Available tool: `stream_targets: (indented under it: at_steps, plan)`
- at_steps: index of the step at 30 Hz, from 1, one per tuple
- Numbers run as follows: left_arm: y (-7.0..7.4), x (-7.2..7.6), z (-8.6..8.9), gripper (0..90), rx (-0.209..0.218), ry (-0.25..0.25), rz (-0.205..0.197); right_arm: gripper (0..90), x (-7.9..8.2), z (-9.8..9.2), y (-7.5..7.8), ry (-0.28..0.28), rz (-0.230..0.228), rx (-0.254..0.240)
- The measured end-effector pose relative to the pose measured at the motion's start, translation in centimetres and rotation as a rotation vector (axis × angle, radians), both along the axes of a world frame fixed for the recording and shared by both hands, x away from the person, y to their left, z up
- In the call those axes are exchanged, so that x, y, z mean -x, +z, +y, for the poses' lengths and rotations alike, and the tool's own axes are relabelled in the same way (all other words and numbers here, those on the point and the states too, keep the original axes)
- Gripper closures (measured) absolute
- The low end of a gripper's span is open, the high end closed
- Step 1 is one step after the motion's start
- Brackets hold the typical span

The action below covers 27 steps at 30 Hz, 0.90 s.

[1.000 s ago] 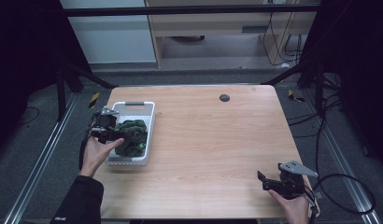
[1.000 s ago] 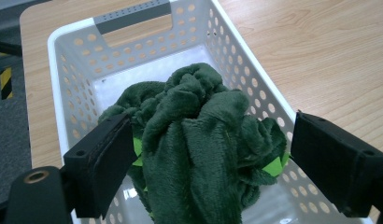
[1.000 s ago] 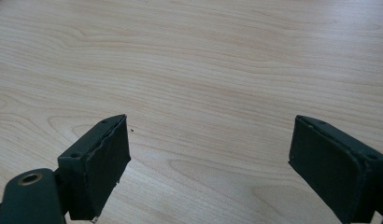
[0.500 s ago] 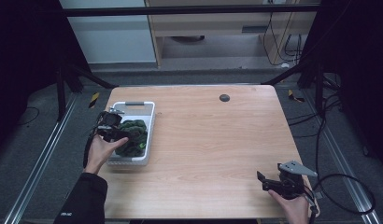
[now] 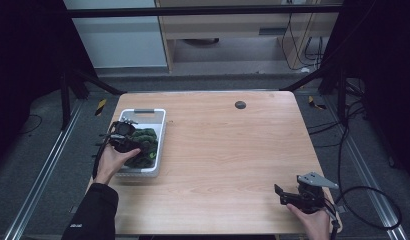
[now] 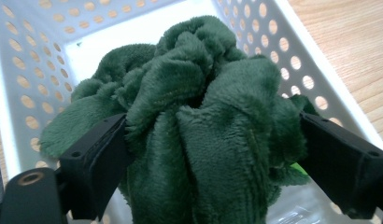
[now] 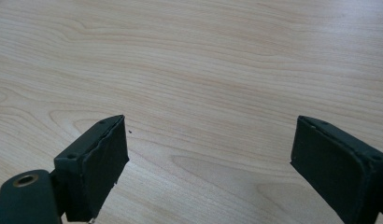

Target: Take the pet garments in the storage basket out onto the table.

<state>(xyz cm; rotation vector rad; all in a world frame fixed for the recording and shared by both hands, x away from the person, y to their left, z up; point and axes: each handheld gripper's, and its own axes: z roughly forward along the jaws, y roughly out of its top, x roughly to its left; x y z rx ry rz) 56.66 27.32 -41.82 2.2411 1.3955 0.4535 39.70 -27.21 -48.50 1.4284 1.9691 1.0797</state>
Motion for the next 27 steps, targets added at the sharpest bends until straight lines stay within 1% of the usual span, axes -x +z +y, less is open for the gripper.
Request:
stream_targets:
  at_steps: [1,2,4,5,6,7,11,12,13,14,15,16,18,23,24,27]
  plan:
    - [0.0,0.0,0.0,13.3,0.000,0.000,0.000,10.9,0.0,0.0,0.0,0.000,0.000,0.000]
    - [-0.3,-0.1,0.0,14.3,-0.005,-0.002,0.011,10.8,0.0,0.0,0.0,0.001,-0.002,0.003]
    - [-0.6,-0.1,0.1,17.4,0.003,-0.004,0.024,10.8,0.0,0.0,0.0,0.002,-0.004,0.007]
    - [-0.7,-0.2,0.0,20.2,0.004,-0.013,0.034,10.8,0.0,0.0,0.0,0.002,-0.004,0.006]
    - [-0.7,-0.2,0.0,22.7,0.004,-0.013,0.034,10.8,0.0,0.0,0.0,0.002,-0.004,0.006]
    - [-0.9,-0.2,0.0,24.4,-0.015,-0.009,0.051,10.8,-0.1,0.0,-0.1,0.002,-0.004,0.008]
    - [-1.0,-0.2,0.2,35.2,-0.004,-0.006,0.061,10.8,-0.1,0.0,0.0,0.001,-0.004,0.010]
    - [-1.0,-0.2,0.3,38.5,-0.005,-0.002,0.071,10.8,0.0,0.0,0.0,0.000,0.001,0.003]
    - [-1.0,-0.2,0.3,41.5,-0.005,-0.002,0.071,10.8,0.0,0.0,0.0,0.000,0.001,0.003]
    - [-1.1,-0.3,0.4,44.9,-0.011,0.003,0.085,10.8,0.0,0.0,0.0,0.001,0.000,0.004]
    - [-1.1,-0.3,0.4,48.0,-0.011,0.003,0.085,10.8,0.0,0.0,0.0,0.001,0.000,0.004]
    - [-1.2,-0.2,0.3,51.2,-0.017,0.005,0.094,10.8,0.0,0.0,0.0,0.000,0.002,0.002]
    - [-1.2,-0.2,0.3,57.0,-0.021,0.006,0.097,10.8,0.0,0.0,0.0,-0.001,0.002,0.002]
    - [-1.0,0.0,0.4,67.4,-0.021,0.016,0.080,10.8,0.0,0.0,0.1,0.000,0.002,0.002]
    - [-0.9,0.2,0.6,68.8,-0.013,0.020,0.064,10.8,0.0,0.0,0.1,0.000,0.001,0.002]
    - [-0.4,0.6,0.7,70.7,-0.006,0.025,0.040,10.8,0.0,-0.1,0.1,0.000,0.000,0.003]
